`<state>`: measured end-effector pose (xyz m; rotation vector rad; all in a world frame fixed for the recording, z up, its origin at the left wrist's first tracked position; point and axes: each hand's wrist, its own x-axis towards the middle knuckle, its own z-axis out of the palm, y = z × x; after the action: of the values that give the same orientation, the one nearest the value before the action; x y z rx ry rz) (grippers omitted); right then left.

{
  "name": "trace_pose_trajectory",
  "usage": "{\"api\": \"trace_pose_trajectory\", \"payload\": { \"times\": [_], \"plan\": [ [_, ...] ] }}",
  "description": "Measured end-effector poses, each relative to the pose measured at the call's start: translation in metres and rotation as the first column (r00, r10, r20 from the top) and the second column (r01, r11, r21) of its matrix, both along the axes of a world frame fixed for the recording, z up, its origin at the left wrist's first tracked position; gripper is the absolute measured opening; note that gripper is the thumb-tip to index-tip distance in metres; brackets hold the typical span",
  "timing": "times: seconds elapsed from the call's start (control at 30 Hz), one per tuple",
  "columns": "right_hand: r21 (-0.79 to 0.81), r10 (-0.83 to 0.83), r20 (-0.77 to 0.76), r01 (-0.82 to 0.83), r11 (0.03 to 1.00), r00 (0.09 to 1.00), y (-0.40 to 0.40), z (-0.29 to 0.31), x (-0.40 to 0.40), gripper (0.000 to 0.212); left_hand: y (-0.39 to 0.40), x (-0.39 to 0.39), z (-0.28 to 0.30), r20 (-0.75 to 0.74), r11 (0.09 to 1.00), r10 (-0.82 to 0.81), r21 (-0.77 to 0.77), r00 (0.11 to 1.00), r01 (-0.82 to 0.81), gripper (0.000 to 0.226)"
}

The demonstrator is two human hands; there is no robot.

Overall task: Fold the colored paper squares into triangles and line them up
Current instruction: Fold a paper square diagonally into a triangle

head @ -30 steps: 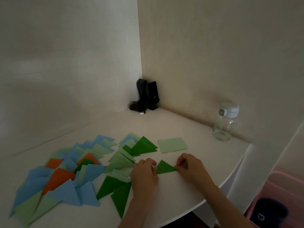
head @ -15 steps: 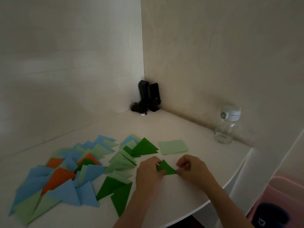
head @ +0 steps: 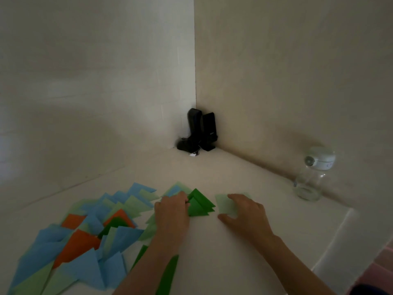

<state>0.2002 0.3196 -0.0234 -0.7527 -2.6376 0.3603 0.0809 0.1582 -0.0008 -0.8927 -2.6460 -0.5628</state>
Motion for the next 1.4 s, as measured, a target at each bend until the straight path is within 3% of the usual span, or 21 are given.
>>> {"api": "trace_pose_trajectory", "payload": {
  "times": [0.23, 0.33, 0.4, 0.5, 0.6, 0.7, 0.83, 0.97, 1.17, 1.4],
  "plan": [
    [0.030, -0.038, 0.030, 0.037, 0.999, 0.999, -0.002, -0.002, 0.006, 0.056, 0.008, -0.003, -0.007, -0.076, 0.985, 0.072, -0.150, 0.995, -0.083, 0.025],
    [0.089, -0.033, 0.051, 0.028, 0.996, 0.998, -0.005, 0.002, 0.011, 0.047, 0.009, -0.003, -0.010, -0.120, 0.993, 0.072, -0.087, 0.990, -0.083, 0.040],
    [0.140, -0.020, 0.042, 0.014, 0.990, 0.999, -0.008, 0.001, 0.017, 0.041, 0.009, 0.001, -0.008, -0.138, 0.997, 0.048, -0.060, 0.989, -0.056, 0.036],
    [0.238, 0.021, -0.044, -0.010, 0.971, 0.999, -0.009, -0.004, 0.025, 0.043, 0.010, 0.011, -0.002, -0.171, 0.985, -0.142, 0.074, 0.975, 0.156, 0.035],
    [0.309, 0.045, -0.188, 0.015, 0.951, 0.981, -0.012, -0.010, 0.037, 0.035, 0.011, 0.033, -0.005, -0.051, 0.861, -0.435, 0.268, 0.899, 0.432, 0.029],
    [0.352, 0.082, -0.234, 0.006, 0.936, 0.969, -0.025, -0.008, 0.050, 0.029, 0.005, 0.055, -0.017, 0.089, 0.795, -0.570, 0.310, 0.817, 0.521, 0.026],
    [0.407, 0.124, -0.264, -0.006, 0.914, 0.956, -0.041, -0.009, 0.065, 0.027, -0.006, 0.070, -0.031, 0.102, 0.774, -0.610, 0.286, 0.786, 0.564, 0.025],
    [0.338, 0.102, -0.190, -0.033, 0.940, 0.976, -0.054, -0.015, 0.074, 0.026, -0.013, 0.078, -0.036, 0.135, 0.806, -0.578, 0.253, 0.805, 0.536, 0.025],
    [0.049, 0.046, -0.224, -0.036, 0.998, 0.973, -0.058, -0.021, 0.080, 0.033, -0.015, 0.081, -0.039, 0.161, 0.823, -0.547, 0.283, 0.822, 0.492, 0.015],
    [-0.008, -0.032, -0.202, 0.031, 0.999, 0.979, -0.057, -0.024, 0.078, 0.037, -0.013, 0.082, -0.040, 0.183, 0.827, -0.512, 0.368, 0.839, 0.424, 0.023]
  ]
}}
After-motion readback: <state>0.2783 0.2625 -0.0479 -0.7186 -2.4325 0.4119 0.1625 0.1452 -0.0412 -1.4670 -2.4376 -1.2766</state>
